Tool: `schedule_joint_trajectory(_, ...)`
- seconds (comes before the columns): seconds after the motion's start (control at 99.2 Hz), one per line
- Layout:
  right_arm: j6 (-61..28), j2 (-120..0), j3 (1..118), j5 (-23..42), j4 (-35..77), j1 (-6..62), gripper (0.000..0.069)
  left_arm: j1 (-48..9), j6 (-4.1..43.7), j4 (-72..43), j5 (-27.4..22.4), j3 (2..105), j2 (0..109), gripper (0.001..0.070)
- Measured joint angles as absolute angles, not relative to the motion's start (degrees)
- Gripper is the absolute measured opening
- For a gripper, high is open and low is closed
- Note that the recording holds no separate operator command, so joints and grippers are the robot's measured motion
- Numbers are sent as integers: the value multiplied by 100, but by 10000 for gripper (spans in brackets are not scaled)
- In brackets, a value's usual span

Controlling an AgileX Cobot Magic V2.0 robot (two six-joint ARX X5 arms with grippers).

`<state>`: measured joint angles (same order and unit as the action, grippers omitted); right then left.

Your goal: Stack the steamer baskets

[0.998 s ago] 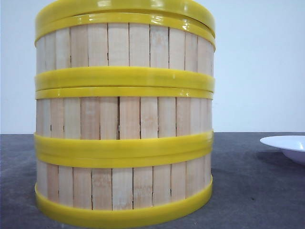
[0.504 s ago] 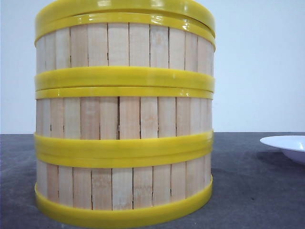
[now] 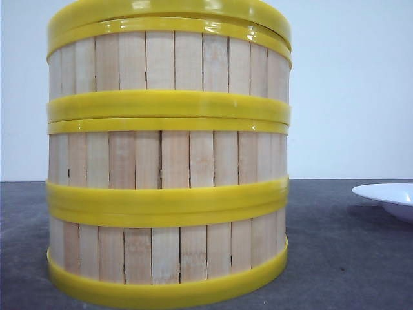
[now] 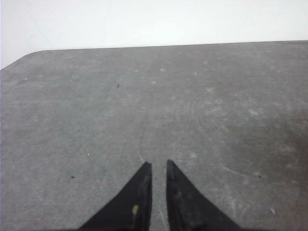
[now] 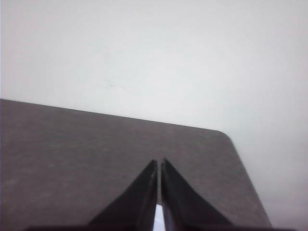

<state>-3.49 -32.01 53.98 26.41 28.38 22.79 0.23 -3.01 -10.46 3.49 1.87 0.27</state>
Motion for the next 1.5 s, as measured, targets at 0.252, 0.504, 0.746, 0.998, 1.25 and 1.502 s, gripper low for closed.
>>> schedule_joint_trajectory(0.252, -200, -2582, 3352, 1310, 1090, 742, 9, 23, -301, -1046, 349, 187, 27, 28)
schedule_joint_trajectory(0.504, 3, -1621, 1653, 1166, 561, 193, 9, 23, -301, -1046, 349, 187, 27, 28)
schedule_joint_trajectory(0.746, 27, -611, 604, 788, 537, -132, 9, 23, -301, -1046, 349, 187, 27, 28)
schedule_joint_trajectory(0.998, 30, -36, 82, 294, 720, -272, 9, 23, -301, -1046, 349, 187, 27, 28)
schedule_joint_trajectory(1.25, 30, -36, 82, 294, 755, -311, 9, 23, -301, -1046, 349, 187, 27, 28)
schedule_joint_trajectory(1.502, 34, -36, 82, 294, 655, -311, 9, 23, -301, -1046, 349, 187, 27, 28)
